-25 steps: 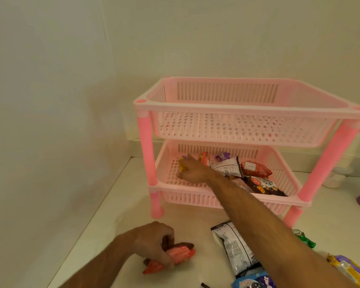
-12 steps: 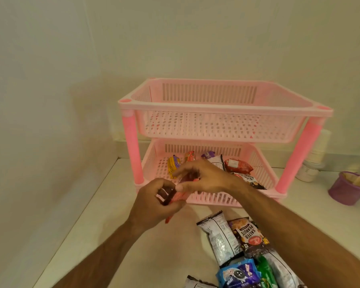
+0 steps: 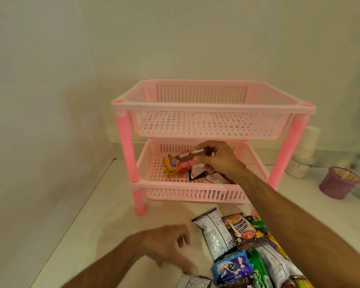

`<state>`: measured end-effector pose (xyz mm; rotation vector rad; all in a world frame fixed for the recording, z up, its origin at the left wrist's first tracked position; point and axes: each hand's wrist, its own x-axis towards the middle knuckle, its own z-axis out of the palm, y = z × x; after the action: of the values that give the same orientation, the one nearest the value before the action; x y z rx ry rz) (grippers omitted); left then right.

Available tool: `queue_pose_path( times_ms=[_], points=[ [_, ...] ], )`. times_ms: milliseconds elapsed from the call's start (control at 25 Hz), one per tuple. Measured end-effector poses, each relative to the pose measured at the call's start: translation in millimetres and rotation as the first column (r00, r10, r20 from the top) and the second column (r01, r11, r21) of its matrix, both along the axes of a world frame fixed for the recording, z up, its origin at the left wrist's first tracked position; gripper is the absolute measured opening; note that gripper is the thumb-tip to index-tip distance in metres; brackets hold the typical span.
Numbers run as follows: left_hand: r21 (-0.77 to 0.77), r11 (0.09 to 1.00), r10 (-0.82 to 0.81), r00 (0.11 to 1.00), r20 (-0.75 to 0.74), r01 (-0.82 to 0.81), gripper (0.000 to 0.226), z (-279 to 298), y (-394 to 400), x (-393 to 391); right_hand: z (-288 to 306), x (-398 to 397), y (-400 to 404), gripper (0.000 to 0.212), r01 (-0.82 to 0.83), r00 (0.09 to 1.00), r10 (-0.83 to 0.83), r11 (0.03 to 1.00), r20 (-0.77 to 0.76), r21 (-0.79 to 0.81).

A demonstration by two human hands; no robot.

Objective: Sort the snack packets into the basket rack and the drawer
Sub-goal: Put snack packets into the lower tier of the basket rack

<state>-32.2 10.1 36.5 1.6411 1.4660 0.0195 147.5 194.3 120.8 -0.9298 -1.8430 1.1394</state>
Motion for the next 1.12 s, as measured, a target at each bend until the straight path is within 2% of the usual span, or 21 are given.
queue_pose_path(
  times_ms=[40,120,200,280,400,560,640,680,760,840,880,1000,1040,1120],
  points=[
    [-0.047,0.990,-0.140,0.988,-0.071,0.137,0.067,-4.1,-3.8,7.5,-7.1,-3.5,5.2,0.032,0.020,0.995,-0.022,0.999,0.095,0.028],
    [-0.037,0.943,-0.332,0.926,-0.181,0.331,0.052,-12.1,-5.6,20.0,-21.9,-13.9,12.5,0.036,-0.001,0.950,-0.031,0.995,0.310,0.101],
    [-0.032,0.925,-0.378,0.909,-0.179,0.378,0.041,-15.4,-2.8,24.2,-33.7,-25.7,15.9,0.043,-0.031,0.885,-0.043,0.988,0.464,0.151],
    [-0.057,0.944,-0.329,0.934,-0.138,0.324,0.037,-14.3,0.8,20.1,-43.0,-35.1,20.2,0.044,-0.064,0.856,-0.027,0.985,0.516,0.158],
    [-0.023,0.980,-0.199,0.975,-0.099,0.198,0.042,-11.2,4.3,6.0,-50.2,-42.2,27.1,0.033,-0.136,0.839,0.033,0.979,0.543,0.151],
    [0.142,0.981,-0.109,0.982,-0.152,0.131,0.044,-11.8,9.2,-15.2,-53.1,-42.8,31.5,0.021,-0.228,0.758,0.096,0.966,0.645,0.123],
    [0.258,0.962,-0.054,0.986,-0.158,0.094,0.044,-13.5,11.2,-23.4,-50.8,-41.3,28.0,0.017,-0.218,0.764,0.075,0.965,0.641,0.147],
    [0.323,0.945,-0.006,0.993,-0.120,0.045,0.043,-12.7,12.1,-26.1,-48.7,-40.5,24.6,0.016,-0.184,0.799,0.039,0.966,0.600,0.182],
    [0.465,0.878,0.118,0.993,0.024,-0.116,0.041,-6.3,14.2,-28.4,-42.9,-37.5,12.4,0.013,-0.074,0.910,-0.035,0.966,0.413,0.246],
    [0.573,0.745,0.246,0.939,0.240,-0.341,0.041,3.7,16.7,-25.3,-34.8,-31.2,-5.2,0.014,-0.046,0.979,-0.013,0.957,0.202,0.285],
    [0.595,0.663,0.285,0.889,0.360,-0.454,0.042,8.7,18.8,-22.2,-30.5,-26.7,-15.6,0.017,-0.076,0.989,0.033,0.951,0.147,0.301],
    [0.555,0.454,0.306,0.707,0.637,-0.697,0.042,21.1,26.6,-10.2,-18.6,-9.9,-49.6,0.030,-0.273,0.961,0.237,0.903,0.145,0.332],
    [0.525,0.411,0.311,0.656,0.687,-0.745,0.042,23.6,28.7,-7.4,-15.4,-4.9,-58.6,0.036,-0.347,0.937,0.307,0.880,0.169,0.325],
    [0.456,0.383,0.332,0.580,0.744,-0.803,0.043,25.6,31.4,-2.8,-13.5,3.3,-68.6,0.049,-0.430,0.899,0.371,0.846,0.232,0.314]
  ],
)
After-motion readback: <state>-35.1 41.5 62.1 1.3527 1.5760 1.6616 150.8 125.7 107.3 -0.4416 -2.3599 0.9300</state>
